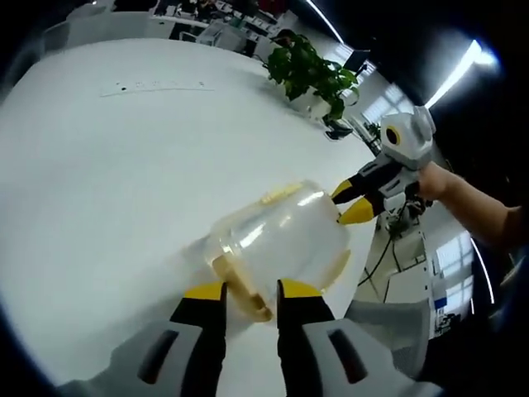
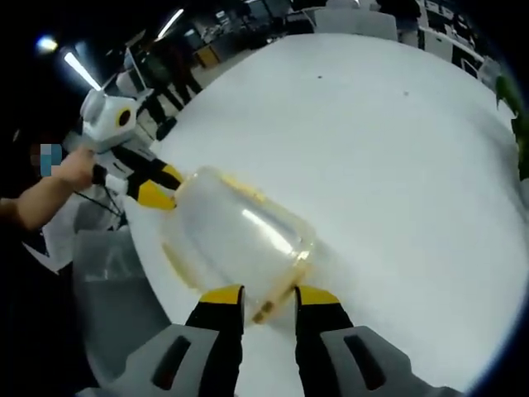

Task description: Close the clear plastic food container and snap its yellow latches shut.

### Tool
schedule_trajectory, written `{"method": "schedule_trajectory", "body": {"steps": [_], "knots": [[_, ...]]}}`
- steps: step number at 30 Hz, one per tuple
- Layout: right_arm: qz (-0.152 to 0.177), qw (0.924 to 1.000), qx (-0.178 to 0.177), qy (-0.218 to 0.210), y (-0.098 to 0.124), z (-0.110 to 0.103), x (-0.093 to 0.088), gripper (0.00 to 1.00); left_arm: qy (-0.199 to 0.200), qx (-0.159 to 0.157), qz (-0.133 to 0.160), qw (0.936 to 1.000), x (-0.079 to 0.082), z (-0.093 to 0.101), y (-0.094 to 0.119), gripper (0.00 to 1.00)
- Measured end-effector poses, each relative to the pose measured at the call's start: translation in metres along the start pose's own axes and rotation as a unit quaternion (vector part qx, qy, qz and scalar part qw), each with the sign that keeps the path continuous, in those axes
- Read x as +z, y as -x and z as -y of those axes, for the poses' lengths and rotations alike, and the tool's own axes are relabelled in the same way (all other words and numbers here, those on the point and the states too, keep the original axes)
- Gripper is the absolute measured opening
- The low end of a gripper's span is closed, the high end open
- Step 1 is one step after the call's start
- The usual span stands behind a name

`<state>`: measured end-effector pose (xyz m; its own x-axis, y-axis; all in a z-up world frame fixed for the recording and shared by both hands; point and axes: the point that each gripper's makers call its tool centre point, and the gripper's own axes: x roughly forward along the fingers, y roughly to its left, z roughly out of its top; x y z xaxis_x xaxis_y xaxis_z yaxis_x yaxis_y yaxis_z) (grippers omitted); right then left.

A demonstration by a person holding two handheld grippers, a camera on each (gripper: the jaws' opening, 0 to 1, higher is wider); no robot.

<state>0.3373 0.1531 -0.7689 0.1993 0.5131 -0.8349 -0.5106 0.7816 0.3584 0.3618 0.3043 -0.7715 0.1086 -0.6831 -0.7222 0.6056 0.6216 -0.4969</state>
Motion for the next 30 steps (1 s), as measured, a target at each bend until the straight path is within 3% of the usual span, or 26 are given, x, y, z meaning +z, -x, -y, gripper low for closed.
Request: {"method": "schedule_trajectory", "body": {"steps": [8,14,15,16,17,30], "knots": [[-0.001,1.0,-0.002,-0.002,0.001,-0.002,-0.001,0.21,-0.001,0.0,-0.004,1.0,-0.001,0.002,0.001,0.19],[0.0,1.0,-0.002,-0.009,0.002,-0.009,-0.001,0.21,0.014,-0.002,0.008,0.9999,0.0,0.002,0.0,0.18],[-0.001,1.0,-0.003,-0.008,0.003,-0.01,-0.002,0.21,0.019,-0.024,0.017,0.9994,0.004,0.009,-0.002,0.16],[-0.002,1.0,-0.002,-0.002,0.003,-0.011,0.0,0.21,0.021,0.013,0.014,0.9996,0.005,-0.001,0.001,0.16],[-0.001,1.0,-0.002,-0.004,0.003,-0.012,0.001,0.21,0.019,-0.004,0.012,0.9997,0.006,0.006,0.001,0.16],[0.011,0.9998,-0.004,-0.016,0.005,-0.003,0.0,0.2,0.014,-0.006,-0.002,0.9999,0.001,0.007,0.0,0.17]]}}
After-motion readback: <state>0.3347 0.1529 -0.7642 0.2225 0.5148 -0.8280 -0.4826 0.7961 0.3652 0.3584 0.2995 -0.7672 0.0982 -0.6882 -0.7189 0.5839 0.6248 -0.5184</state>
